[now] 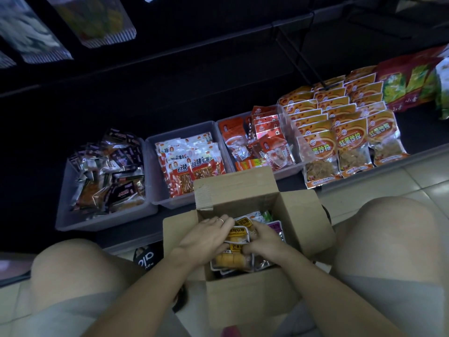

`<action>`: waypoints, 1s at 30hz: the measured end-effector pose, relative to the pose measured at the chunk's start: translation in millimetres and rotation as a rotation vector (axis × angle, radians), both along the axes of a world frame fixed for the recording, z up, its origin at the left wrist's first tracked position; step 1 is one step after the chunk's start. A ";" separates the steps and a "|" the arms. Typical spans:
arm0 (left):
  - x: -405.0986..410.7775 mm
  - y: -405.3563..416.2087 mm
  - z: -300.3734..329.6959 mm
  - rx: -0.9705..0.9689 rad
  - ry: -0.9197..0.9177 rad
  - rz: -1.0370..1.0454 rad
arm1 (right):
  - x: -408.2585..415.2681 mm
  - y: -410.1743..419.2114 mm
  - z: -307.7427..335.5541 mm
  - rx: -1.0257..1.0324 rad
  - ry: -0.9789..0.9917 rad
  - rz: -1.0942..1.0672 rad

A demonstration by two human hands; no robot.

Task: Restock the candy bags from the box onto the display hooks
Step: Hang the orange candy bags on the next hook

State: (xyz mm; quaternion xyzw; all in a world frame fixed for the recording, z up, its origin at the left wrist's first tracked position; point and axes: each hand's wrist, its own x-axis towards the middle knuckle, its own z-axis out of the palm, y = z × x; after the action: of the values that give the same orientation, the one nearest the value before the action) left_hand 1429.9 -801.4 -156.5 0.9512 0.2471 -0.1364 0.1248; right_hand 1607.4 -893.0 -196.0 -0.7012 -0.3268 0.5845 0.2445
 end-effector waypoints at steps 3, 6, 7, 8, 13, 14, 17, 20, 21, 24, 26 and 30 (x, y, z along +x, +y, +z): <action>-4.5 8.4 14.8 -0.055 -0.044 0.037 | -0.4 4.2 11.1 0.031 0.079 -0.001; -6.7 11.1 28.1 -0.076 -0.087 0.039 | -1.8 4.1 24.4 0.064 0.139 0.026; -6.7 11.6 32.1 -0.075 -0.093 0.035 | -2.8 2.9 27.8 0.077 0.139 0.031; -5.9 12.1 36.6 -0.078 -0.100 0.033 | -4.3 2.2 30.1 0.091 0.123 0.029; -1.4 19.9 62.1 -0.120 -0.193 0.092 | -2.2 5.4 46.3 0.211 0.074 -0.015; -1.7 23.2 68.5 -0.120 -0.223 0.126 | -0.1 6.3 53.7 0.223 0.081 -0.021; -4.8 35.1 90.0 -0.188 -0.349 0.256 | 4.6 10.1 80.4 0.251 0.132 -0.052; -11.0 45.7 110.5 -0.315 -0.503 0.423 | 6.8 13.2 110.4 0.296 0.164 -0.074; -12.8 48.1 116.4 -0.351 -0.572 0.479 | 7.5 14.6 118.3 0.307 0.183 -0.086; -19.0 48.5 134.4 -0.564 -0.757 0.669 | 8.0 20.3 140.7 0.329 0.235 -0.108; -22.9 43.7 149.6 -0.791 -0.831 0.753 | 5.7 27.1 154.2 0.359 0.265 -0.121; -29.5 33.5 180.8 -1.100 -0.959 0.781 | -3.5 41.5 186.6 0.418 0.258 -0.082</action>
State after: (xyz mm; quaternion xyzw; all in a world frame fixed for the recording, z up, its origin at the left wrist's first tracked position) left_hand 1400.4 -767.9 24.3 0.5550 0.3776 0.2358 0.7028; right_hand 1603.9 -851.5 -9.4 -0.5676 -0.3778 0.5788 0.4474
